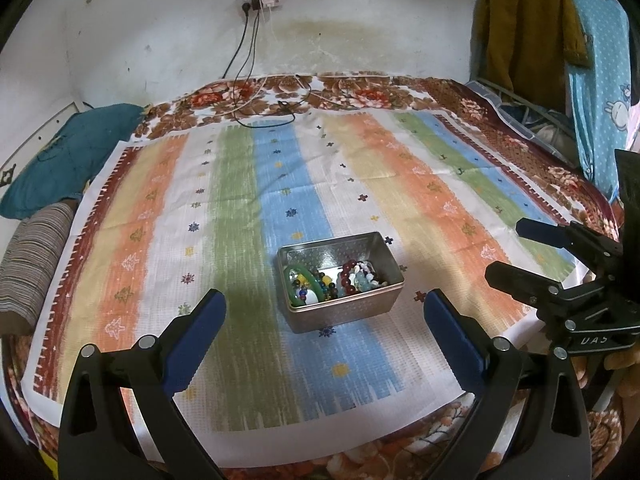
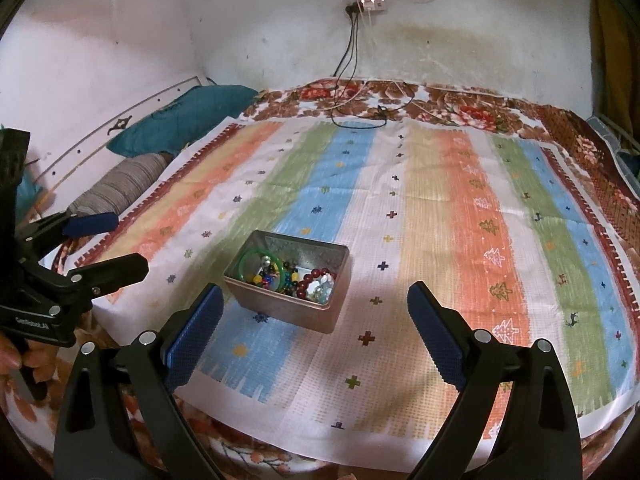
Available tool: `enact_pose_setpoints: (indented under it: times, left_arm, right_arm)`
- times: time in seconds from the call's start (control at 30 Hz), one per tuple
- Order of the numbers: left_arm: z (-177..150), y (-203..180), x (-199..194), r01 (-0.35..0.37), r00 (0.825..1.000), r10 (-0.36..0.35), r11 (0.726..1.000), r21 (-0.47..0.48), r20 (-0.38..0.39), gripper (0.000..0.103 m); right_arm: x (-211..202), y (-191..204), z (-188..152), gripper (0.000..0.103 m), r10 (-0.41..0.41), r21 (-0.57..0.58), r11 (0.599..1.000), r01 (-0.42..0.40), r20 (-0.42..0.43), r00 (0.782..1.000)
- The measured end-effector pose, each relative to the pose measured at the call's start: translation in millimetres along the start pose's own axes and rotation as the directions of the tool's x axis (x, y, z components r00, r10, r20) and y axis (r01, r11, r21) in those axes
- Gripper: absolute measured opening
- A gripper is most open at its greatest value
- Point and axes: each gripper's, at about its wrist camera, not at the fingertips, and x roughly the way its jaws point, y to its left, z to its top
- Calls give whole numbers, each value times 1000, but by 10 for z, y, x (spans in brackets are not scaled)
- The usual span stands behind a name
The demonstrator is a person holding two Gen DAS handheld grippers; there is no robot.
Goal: Organize jewelry
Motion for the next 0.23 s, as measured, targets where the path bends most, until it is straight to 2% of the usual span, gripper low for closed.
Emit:
enact_pose_setpoints:
  times: [0.23]
  left_arm:
    - [-25, -1, 16, 0, 1000, 0, 1000, 11, -5, 97]
  right_arm:
    - [4, 4, -6, 94, -1, 0, 1000, 1, -4, 1000]
